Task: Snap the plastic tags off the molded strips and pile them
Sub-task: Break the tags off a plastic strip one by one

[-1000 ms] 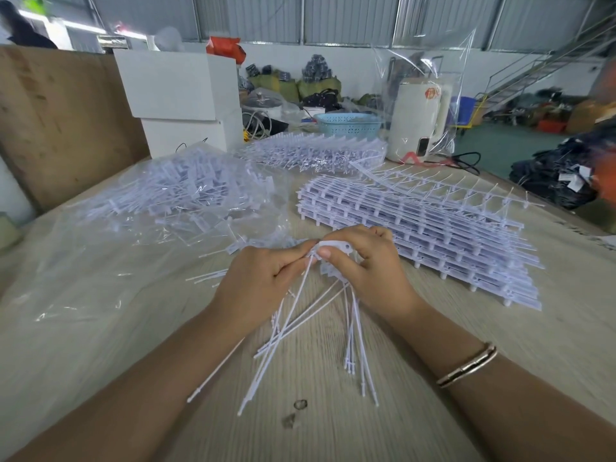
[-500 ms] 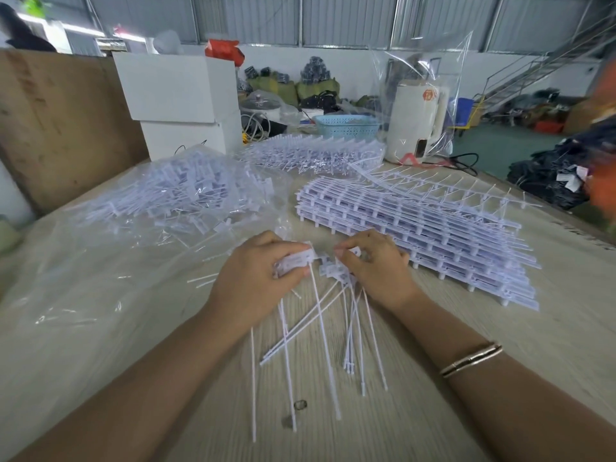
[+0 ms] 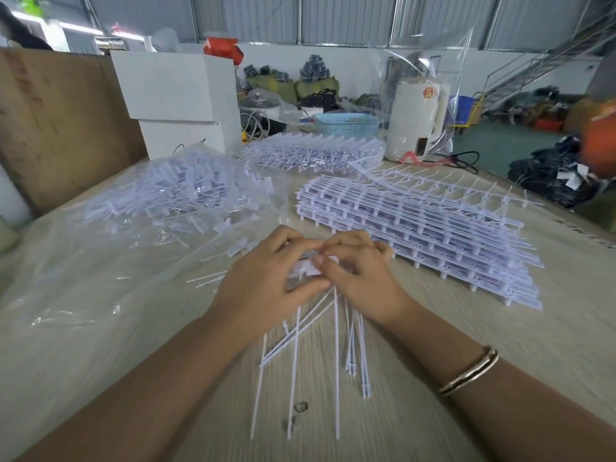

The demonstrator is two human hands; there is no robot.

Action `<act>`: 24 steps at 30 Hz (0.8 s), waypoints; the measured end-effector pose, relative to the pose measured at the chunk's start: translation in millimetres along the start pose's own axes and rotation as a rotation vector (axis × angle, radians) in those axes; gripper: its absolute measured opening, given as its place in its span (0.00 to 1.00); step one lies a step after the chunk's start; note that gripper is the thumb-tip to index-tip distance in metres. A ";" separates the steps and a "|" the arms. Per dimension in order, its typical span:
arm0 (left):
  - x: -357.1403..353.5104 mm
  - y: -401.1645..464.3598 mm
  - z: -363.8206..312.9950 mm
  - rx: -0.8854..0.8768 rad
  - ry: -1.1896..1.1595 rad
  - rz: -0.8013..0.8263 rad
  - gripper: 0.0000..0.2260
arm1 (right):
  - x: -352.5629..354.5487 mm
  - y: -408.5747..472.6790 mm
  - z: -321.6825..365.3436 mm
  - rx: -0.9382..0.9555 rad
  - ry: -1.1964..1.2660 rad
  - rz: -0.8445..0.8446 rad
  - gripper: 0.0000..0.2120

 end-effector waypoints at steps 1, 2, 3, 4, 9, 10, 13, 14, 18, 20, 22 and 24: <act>1.1 0.0 0.3 0.005 0.000 0.004 0.20 | 2.3 1.2 -3.5 -0.038 0.049 -0.014 0.10; 2.2 0.1 0.8 0.013 -0.004 0.001 0.18 | 4.2 1.8 -6.0 -0.071 0.081 -0.020 0.11; 3.2 -0.1 1.6 0.015 -0.006 -0.008 0.17 | 5.2 1.8 -8.1 -0.098 0.117 -0.020 0.14; 4.0 -0.1 2.1 0.013 -0.001 -0.015 0.18 | 5.4 1.7 -9.2 -0.122 0.172 -0.020 0.17; 1.8 1.5 2.8 -0.030 0.034 -0.025 0.12 | 3.6 0.8 -2.4 -0.086 0.233 0.007 0.13; 1.9 1.9 3.0 -0.028 0.023 -0.035 0.10 | 3.1 0.9 0.7 -0.061 0.217 0.027 0.09; 2.2 2.5 6.8 -0.017 0.000 -0.061 0.08 | 3.0 1.0 3.3 -0.028 0.175 0.041 0.06; 2.6 2.3 8.1 -0.010 -0.010 -0.059 0.08 | 3.2 0.9 3.0 -0.027 0.156 0.040 0.06; 3.8 2.7 11.4 -0.004 -0.017 -0.029 0.08 | 4.1 -0.5 2.2 0.052 0.080 -0.020 0.05; 3.1 3.8 10.7 0.011 -0.065 -0.038 0.06 | 5.8 -0.6 1.5 0.115 -0.008 -0.079 0.05; 2.5 4.4 10.1 0.048 -0.161 -0.056 0.04 | 6.6 -1.2 2.1 0.162 -0.083 -0.115 0.06; 2.1 4.3 9.8 0.060 -0.185 -0.070 0.04 | 6.5 -1.6 2.0 0.154 -0.047 -0.107 0.06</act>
Point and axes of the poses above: each hand's wrist, its own y-axis towards the middle knuckle, its own x-axis out of the back of the hand, z = x × y, the point moved 3 cm from there along y, towards the middle knuckle, and after that the axes turned 6 degrees about -y, right-handed, at the moved point
